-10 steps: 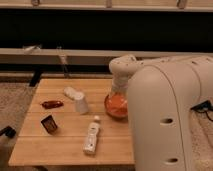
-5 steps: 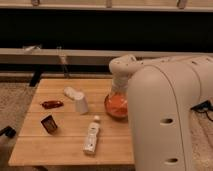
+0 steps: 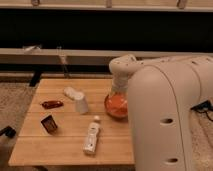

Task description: Place the ceramic cup over the eraser

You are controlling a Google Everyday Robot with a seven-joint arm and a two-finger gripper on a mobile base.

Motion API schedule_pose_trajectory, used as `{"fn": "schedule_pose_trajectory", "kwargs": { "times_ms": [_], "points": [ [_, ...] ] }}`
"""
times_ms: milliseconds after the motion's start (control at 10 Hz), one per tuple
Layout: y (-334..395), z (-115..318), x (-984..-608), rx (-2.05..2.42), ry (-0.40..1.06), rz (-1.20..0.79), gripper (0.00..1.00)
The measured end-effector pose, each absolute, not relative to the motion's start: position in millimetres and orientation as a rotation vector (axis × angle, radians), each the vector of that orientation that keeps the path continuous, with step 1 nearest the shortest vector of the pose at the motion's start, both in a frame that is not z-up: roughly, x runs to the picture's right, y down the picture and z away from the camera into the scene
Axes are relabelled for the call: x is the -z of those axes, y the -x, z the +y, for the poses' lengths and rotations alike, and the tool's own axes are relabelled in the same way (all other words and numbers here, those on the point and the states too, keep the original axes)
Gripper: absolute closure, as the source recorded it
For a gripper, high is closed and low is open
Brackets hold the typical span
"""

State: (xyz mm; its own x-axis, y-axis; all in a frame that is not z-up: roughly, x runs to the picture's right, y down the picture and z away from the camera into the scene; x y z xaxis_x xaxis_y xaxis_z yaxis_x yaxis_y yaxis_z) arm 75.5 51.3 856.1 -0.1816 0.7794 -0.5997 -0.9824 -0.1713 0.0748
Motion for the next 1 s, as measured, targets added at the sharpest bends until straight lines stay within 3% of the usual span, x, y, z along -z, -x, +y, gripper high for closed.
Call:
{"fn": "schedule_pose_trajectory", "kwargs": {
  "times_ms": [1000],
  "points": [
    [-73.9, 48.6, -855.5, -1.687, 0.515, 0.53, 0.38]
  ]
}}
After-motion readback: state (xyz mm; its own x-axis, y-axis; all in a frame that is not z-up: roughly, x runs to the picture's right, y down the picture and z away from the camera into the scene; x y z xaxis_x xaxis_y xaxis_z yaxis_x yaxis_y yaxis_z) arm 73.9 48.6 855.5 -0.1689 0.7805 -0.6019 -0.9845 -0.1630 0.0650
